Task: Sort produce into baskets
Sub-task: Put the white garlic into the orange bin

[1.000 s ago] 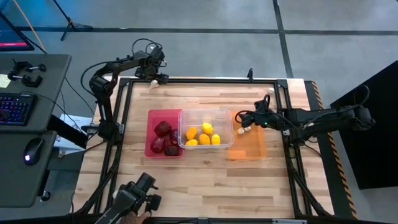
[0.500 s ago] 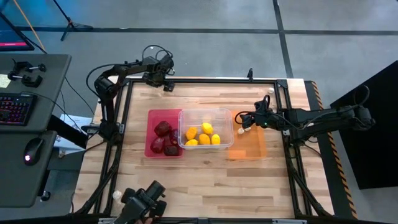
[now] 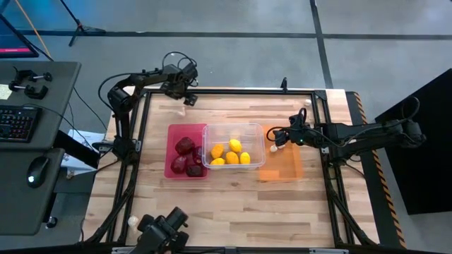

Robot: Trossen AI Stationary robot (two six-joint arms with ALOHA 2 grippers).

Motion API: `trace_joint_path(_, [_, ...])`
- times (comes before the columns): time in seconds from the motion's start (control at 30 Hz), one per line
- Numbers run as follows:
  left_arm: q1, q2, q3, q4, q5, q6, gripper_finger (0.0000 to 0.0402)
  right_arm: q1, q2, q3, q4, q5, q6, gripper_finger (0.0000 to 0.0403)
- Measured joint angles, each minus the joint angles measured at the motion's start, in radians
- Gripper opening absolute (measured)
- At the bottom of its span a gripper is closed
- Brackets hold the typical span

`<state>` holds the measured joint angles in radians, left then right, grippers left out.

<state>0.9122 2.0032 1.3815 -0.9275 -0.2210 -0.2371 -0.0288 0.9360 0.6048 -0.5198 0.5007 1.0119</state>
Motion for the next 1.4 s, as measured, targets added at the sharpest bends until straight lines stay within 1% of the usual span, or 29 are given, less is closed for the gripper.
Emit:
trace_joint_path(0.13, [-0.001, -0.039, 0.001, -0.048, -0.003, -0.029, 0.0298, 0.0, 0.0, 0.0, 0.0, 0.0, 0.0, 0.0261])
trace_joint_path(0.23, [-0.012, -0.071, 0.002, -0.047, 0.008, -0.04, 0.0298, 0.0, 0.0, 0.0, -0.006, 0.0, -0.009, 0.0261])
trace_joint_path(0.37, [-0.021, -0.106, 0.001, -0.046, 0.046, -0.126, 0.0298, 0.0, 0.0, 0.0, -0.024, 0.0, -0.011, 0.0261])
trace_joint_path(0.5, [-0.036, -0.13, -0.026, -0.048, 0.103, -0.217, 0.0298, 0.0, 0.0, 0.0, -0.027, 0.0, 0.0, 0.0261])
trace_joint_path(0.63, [-0.069, -0.132, -0.068, -0.047, 0.129, -0.23, 0.0298, 0.0, 0.0, 0.0, -0.031, 0.0, -0.001, 0.0261])
trace_joint_path(0.77, [-0.101, -0.132, -0.12, -0.044, 0.127, -0.251, 0.0298, 0.0, 0.0, 0.0, -0.032, 0.001, -0.022, 0.0261])
trace_joint_path(1.0, [-0.129, -0.132, -0.202, 0.041, 0.108, -0.332, 0.0298, 0.0, 0.0, 0.0, -0.034, 0.001, -0.05, 0.0261])
trace_joint_path(1.17, [-0.138, -0.133, -0.237, 0.099, 0.101, -0.338, 0.0298, 0.0, 0.0, 0.0, -0.034, -0.001, -0.052, 0.0261])
trace_joint_path(1.27, [-0.141, -0.134, -0.24, 0.11, 0.102, -0.338, 0.0282, 0.0, 0.0, 0.0, -0.034, -0.003, -0.052, 0.0261])
trace_joint_path(1.33, [-0.14, -0.134, -0.24, 0.115, 0.104, -0.337, 0.0256, 0.0, 0.0, 0.0, -0.034, -0.003, -0.052, 0.0261])
trace_joint_path(1.4, [-0.138, -0.138, -0.241, 0.119, 0.108, -0.329, 0.0218, 0.0, 0.0, 0.0, -0.034, -0.003, -0.052, 0.0261])
